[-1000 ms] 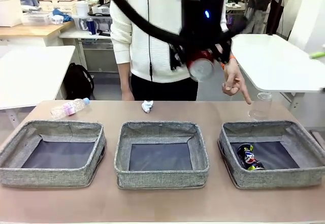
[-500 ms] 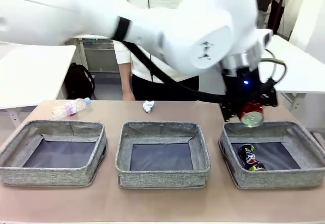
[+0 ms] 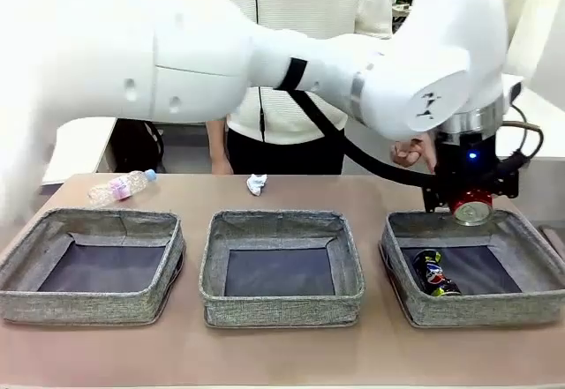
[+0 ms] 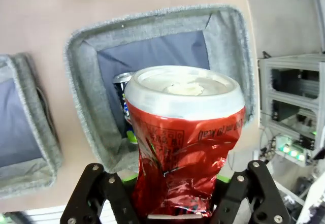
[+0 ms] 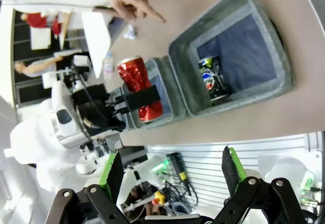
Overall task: Sort the waste into the appropriate baskets.
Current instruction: Place the picked waste into the Fabric basket indicated by the person.
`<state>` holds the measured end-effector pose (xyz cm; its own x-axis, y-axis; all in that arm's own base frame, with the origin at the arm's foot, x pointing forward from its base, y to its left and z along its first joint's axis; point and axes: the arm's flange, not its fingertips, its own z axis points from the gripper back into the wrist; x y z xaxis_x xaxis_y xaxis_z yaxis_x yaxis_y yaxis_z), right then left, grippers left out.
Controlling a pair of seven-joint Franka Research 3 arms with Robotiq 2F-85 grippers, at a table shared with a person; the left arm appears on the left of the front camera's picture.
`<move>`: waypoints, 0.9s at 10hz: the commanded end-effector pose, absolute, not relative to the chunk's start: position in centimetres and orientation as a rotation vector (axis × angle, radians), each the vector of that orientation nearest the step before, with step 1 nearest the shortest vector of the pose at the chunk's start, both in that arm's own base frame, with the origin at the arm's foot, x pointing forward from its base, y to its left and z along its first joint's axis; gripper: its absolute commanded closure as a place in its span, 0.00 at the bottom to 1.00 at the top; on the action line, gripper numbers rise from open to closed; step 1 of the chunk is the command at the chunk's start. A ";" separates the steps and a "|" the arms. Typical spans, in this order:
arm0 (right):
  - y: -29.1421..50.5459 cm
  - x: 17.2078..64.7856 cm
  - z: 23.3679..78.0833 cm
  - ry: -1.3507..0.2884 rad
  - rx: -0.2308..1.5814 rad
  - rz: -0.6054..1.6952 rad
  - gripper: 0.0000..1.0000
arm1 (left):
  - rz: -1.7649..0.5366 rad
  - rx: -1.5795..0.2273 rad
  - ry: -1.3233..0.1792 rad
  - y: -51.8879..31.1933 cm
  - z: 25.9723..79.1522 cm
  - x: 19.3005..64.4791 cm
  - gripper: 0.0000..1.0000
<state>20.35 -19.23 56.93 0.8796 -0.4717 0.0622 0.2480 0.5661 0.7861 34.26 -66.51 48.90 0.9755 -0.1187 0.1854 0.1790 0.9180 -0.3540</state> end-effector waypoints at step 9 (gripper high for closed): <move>-19.2 20.4 57.3 -0.292 0.881 -0.460 0.00 | -0.128 -0.334 -0.180 -68.6 49.5 35.4 0.18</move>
<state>20.19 -19.37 56.96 0.8760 -0.4781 0.0632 0.2515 0.5646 0.7861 35.09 -67.88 48.96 0.9767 -0.1149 0.1813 0.1704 0.9287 -0.3293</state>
